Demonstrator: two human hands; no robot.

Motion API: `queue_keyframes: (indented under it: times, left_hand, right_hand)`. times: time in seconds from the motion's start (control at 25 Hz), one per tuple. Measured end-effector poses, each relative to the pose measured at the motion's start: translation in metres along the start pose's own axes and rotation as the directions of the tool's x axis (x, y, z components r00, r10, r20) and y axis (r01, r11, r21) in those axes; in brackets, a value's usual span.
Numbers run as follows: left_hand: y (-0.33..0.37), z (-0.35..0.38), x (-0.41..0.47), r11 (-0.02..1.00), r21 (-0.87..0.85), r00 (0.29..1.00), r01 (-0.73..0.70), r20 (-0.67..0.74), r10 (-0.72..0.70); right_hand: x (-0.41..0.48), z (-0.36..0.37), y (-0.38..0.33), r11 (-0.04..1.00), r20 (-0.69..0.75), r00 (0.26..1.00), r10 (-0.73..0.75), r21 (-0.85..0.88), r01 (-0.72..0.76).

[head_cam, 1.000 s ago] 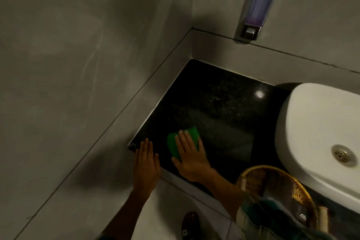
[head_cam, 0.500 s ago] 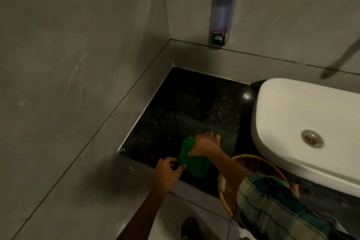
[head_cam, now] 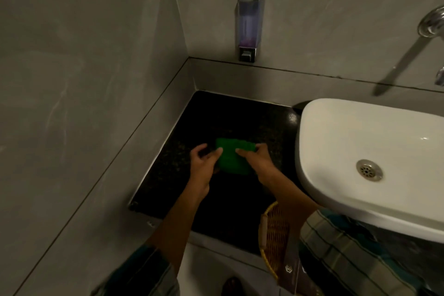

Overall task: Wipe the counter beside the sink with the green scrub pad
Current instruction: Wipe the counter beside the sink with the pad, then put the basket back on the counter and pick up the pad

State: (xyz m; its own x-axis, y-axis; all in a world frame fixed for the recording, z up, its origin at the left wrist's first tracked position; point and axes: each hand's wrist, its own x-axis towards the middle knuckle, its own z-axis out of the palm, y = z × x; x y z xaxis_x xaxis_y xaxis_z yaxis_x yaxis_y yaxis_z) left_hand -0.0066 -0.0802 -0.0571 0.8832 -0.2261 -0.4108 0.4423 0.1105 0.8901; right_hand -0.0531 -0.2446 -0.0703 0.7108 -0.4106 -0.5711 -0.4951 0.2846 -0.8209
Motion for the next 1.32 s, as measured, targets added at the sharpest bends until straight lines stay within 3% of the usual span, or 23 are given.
queue_keyframes:
  times: [0.04, 0.12, 0.2, 0.28, 0.36, 0.44, 0.52, 0.6, 0.68, 0.72, 0.8, 0.84, 0.96, 1.12, 1.32]
  left_hand:
    - [0.007, 0.011, 0.01, 0.996, 0.089, 0.996, -0.019, 0.087, 0.012]
    - [0.01, 0.026, 0.024, 0.939, 0.338, 0.976, -0.066, 0.218, -0.01]
    - [0.005, 0.032, 0.026, 0.817, 0.575, 0.961, -0.051, 0.25, -0.115]
    - [-0.005, 0.029, 0.018, 0.633, 0.768, 0.957, -0.094, 0.245, -0.154]
    - [-0.014, 0.025, 0.0, 0.446, 0.864, 0.954, -0.234, 0.292, -0.064]
    - [-0.015, 0.024, -0.024, 0.35, 0.873, 0.935, -0.338, 0.353, 0.023]
    - [-0.02, 0.023, -0.05, 0.359, 0.833, 0.901, -0.421, 0.429, 0.06]
    - [-0.029, 0.018, -0.079, 0.44, 0.8, 0.901, -0.408, 0.43, 0.054]
    - [-0.042, 0.013, -0.106, 0.511, 0.797, 0.923, -0.321, 0.383, -0.019]
    - [-0.049, 0.012, -0.116, 0.521, 0.803, 0.922, -0.29, 0.381, -0.075]
    - [-0.063, 0.017, -0.131, 0.514, 0.807, 0.899, -0.29, 0.414, -0.144]
    - [-0.068, 0.021, -0.134, 0.51, 0.803, 0.889, -0.308, 0.434, -0.147]
    - [-0.068, 0.025, -0.132, 0.49, 0.795, 0.886, -0.357, 0.455, -0.094]
    - [-0.036, -0.004, -0.107, 0.39, 0.853, 0.932, -0.346, 0.36, 0.04]
    - [0.016, -0.091, -0.052, 0.271, 0.956, 0.979, -0.115, 0.063, 0.195]
  right_hand:
    - [0.004, 0.0, -0.007, 0.998, -0.033, 0.999, -0.043, 0.049, 0.045]
    - [0.006, 0.003, -0.015, 0.994, -0.022, 0.995, -0.1, -0.043, 0.099]
    - [0.001, 0.002, -0.011, 0.931, 0.017, 0.993, -0.116, -0.345, 0.115]
    - [-0.01, -0.003, -0.006, 0.78, 0.015, 0.991, -0.132, -0.615, 0.114]
    - [-0.035, -0.007, -0.003, 0.675, 0.079, 0.985, -0.153, -0.72, 0.163]
    - [-0.071, -0.013, -0.003, 0.633, 0.166, 0.967, -0.194, -0.731, 0.253]
    - [-0.115, -0.038, 0.007, 0.615, 0.139, 0.955, -0.262, -0.739, 0.276]
    - [-0.162, -0.075, 0.026, 0.516, 0.056, 0.908, -0.415, -0.808, 0.286]
    - [-0.207, -0.116, 0.051, 0.366, -0.077, 0.852, -0.517, -0.92, 0.139]
    - [-0.223, -0.133, 0.062, 0.354, -0.187, 0.848, -0.495, -0.935, 0.0]
    - [-0.238, -0.156, 0.079, 0.373, -0.376, 0.863, -0.338, -0.895, -0.244]
    - [-0.238, -0.163, 0.087, 0.438, -0.4, 0.878, -0.263, -0.86, -0.261]
    - [-0.229, -0.163, 0.094, 0.741, -0.364, 0.914, -0.178, -0.661, -0.118]
    - [-0.207, -0.136, 0.08, 0.833, -0.275, 0.942, -0.193, -0.553, 0.01]
    - [-0.146, -0.031, 0.043, 0.905, -0.007, 0.994, -0.108, -0.415, 0.096]
